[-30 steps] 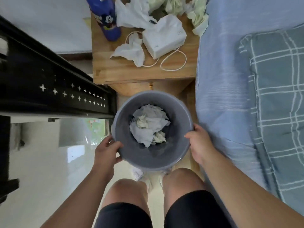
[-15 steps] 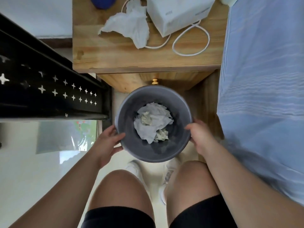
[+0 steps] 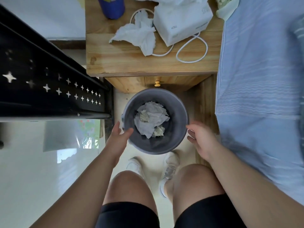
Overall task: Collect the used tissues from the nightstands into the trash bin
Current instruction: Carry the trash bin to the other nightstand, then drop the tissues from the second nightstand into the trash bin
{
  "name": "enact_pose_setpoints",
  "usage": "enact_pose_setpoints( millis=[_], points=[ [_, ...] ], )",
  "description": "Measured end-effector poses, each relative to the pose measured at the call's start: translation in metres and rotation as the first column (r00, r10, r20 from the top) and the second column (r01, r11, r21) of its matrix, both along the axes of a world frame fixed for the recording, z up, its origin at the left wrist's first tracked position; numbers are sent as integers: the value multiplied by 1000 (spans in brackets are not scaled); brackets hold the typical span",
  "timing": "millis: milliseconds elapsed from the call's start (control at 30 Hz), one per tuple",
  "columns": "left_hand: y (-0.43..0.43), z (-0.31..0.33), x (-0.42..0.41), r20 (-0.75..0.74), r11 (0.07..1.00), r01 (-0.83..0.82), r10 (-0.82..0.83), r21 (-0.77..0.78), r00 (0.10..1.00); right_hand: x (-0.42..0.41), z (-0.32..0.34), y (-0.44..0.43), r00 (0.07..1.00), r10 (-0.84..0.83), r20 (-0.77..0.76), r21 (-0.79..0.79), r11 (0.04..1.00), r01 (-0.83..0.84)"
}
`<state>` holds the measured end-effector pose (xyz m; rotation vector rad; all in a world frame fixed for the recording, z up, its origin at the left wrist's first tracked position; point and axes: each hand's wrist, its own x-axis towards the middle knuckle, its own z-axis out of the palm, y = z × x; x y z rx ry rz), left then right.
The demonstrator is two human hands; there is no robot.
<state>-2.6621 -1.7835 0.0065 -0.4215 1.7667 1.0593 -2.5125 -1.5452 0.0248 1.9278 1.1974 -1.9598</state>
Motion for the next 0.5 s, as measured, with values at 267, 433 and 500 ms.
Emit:
enact_pose_setpoints(
  millis=[267, 433, 500],
  points=[
    [25, 171, 25, -48, 977, 90, -83, 191, 995, -11, 163, 4, 994, 71, -88, 29, 997, -68],
    [45, 247, -6, -101, 978, 131, -116, 161, 988, -37, 246, 33, 976, 171, -138, 127, 980, -154],
    [58, 260, -21, -164, 981, 154, -134, 115, 977, -51, 261, 50, 966, 205, -156, 170, 969, -179]
  ],
)
